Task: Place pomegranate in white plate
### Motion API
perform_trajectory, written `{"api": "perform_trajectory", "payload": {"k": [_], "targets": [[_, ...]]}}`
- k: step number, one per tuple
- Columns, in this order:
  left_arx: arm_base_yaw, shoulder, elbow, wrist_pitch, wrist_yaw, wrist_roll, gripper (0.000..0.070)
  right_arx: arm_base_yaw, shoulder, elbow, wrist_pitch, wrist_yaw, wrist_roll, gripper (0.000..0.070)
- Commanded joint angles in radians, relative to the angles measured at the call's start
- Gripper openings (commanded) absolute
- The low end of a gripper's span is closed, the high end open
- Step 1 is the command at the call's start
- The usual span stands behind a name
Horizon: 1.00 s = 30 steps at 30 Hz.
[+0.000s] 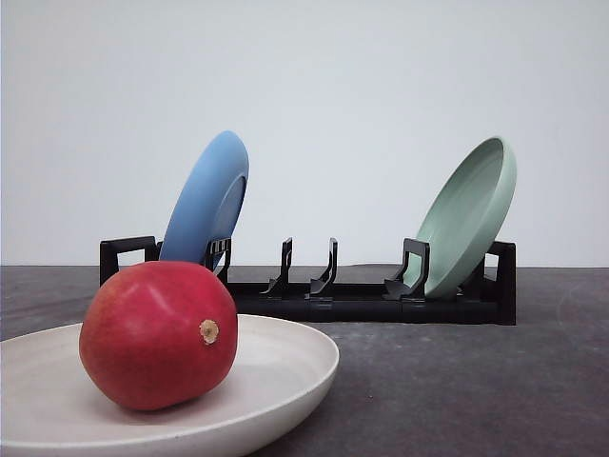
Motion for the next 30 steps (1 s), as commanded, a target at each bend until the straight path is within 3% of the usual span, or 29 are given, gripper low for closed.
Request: {"api": "perform_trajectory", "payload": {"k": [1, 30], "targets": [[0.002, -0.002, -0.011, -0.001, 0.001, 0.011, 0.0000, -0.002, -0.002, -0.004, 0.013, 0.000, 0.003, 0.0000], [0.002, -0.002, -0.011, -0.001, 0.001, 0.011, 0.0000, -0.002, -0.002, -0.004, 0.013, 0.000, 0.003, 0.0000]]}}
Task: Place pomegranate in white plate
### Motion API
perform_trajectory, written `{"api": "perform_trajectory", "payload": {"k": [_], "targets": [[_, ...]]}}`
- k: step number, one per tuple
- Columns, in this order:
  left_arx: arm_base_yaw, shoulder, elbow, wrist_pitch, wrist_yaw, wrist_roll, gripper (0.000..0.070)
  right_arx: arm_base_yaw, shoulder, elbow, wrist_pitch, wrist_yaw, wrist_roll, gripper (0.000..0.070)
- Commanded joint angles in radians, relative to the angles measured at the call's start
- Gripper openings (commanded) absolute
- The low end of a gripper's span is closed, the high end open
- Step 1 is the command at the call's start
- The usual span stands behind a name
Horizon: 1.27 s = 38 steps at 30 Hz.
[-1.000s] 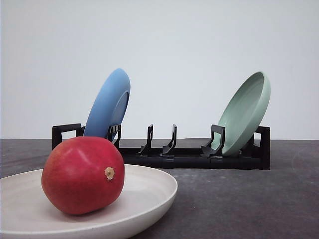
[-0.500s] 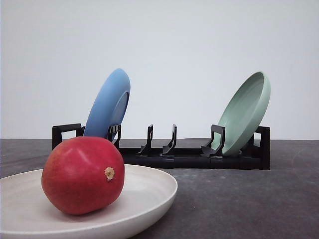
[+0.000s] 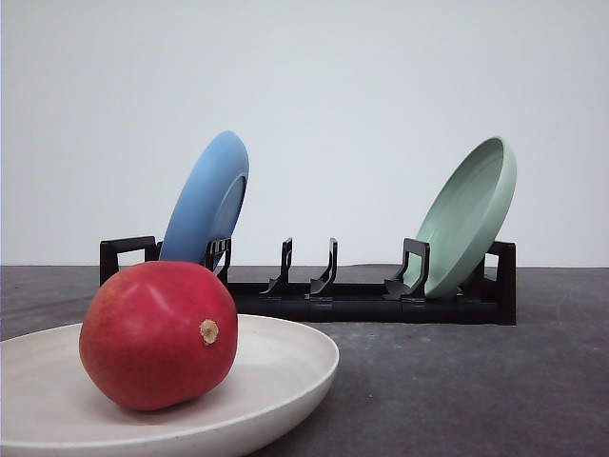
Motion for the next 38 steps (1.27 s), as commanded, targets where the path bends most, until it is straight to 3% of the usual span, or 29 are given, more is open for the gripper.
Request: {"api": "perform_trajectory", "payload": {"k": [1, 38], "targets": [[0.002, -0.002, -0.011, -0.001, 0.001, 0.010, 0.0000, -0.002, -0.002, -0.004, 0.012, 0.000, 0.003, 0.0000], [0.002, -0.002, -0.011, -0.001, 0.001, 0.010, 0.0000, -0.002, -0.002, -0.004, 0.012, 0.000, 0.003, 0.0000]]}}
